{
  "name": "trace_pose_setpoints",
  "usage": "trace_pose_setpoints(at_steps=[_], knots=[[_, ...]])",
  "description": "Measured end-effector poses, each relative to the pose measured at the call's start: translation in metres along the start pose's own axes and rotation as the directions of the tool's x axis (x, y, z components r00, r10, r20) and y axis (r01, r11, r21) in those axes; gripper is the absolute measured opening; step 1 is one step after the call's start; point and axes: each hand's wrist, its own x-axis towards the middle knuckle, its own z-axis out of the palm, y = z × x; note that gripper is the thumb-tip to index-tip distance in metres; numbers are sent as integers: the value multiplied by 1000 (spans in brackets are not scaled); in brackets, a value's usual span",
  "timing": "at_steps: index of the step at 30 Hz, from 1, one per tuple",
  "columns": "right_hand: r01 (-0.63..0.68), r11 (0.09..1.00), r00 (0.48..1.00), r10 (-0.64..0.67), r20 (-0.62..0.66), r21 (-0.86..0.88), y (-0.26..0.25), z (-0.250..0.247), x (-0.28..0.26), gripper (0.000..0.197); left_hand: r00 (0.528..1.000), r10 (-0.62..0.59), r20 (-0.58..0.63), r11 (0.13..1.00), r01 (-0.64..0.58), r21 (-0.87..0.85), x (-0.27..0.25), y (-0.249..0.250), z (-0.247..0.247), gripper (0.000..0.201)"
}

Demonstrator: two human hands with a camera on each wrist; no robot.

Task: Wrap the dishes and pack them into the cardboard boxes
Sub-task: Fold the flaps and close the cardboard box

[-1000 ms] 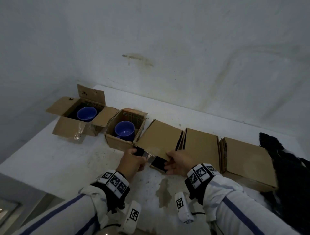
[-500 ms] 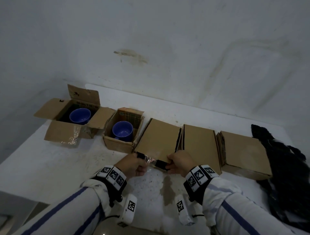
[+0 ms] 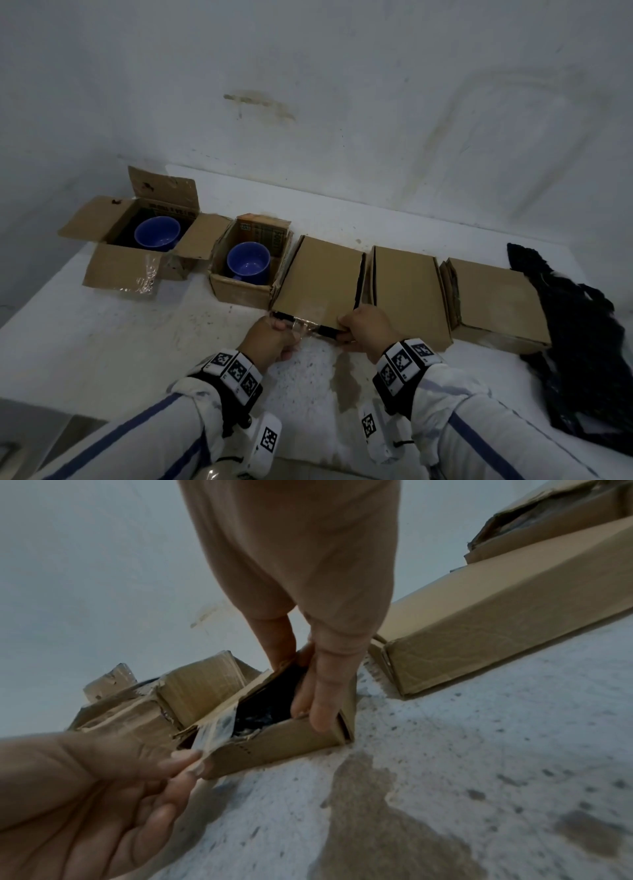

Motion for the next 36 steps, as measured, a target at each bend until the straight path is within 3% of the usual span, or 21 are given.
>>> trace_pose_setpoints(at_steps=[8, 15, 20, 28, 30, 33, 36], knots=[[-32, 999, 999, 32, -30, -8, -2, 4, -3, 14, 994, -61, 91, 998, 63, -25, -5, 3, 3, 11], [-184, 931, 982, 157, 108, 317, -5, 9, -11, 12, 989, -61, 137, 993, 74, -89, -3, 3, 1, 10], [-211, 880, 970, 136, 201, 426, -5, 10, -14, 7, 985, -66, 158, 996, 74, -48, 0, 1, -2, 15], [-144, 949, 988, 121, 99, 279, -4, 16, -12, 10, 1000, -5, -8, 961, 7, 278, 7, 0, 9, 18], [-114, 973, 993, 102, 66, 200, -3, 17, -9, 16, 998, 36, -50, 931, -15, 365, 8, -2, 13, 15], [-78, 995, 997, 77, 21, 59, -4, 14, -7, 11, 993, 64, -96, 899, -16, 438, 10, -2, 16, 11], [-16, 986, 1000, 17, 6, -164, -2, 6, -1, 26, 993, 54, -109, 893, 0, 451, 11, 0, 18, 13]])
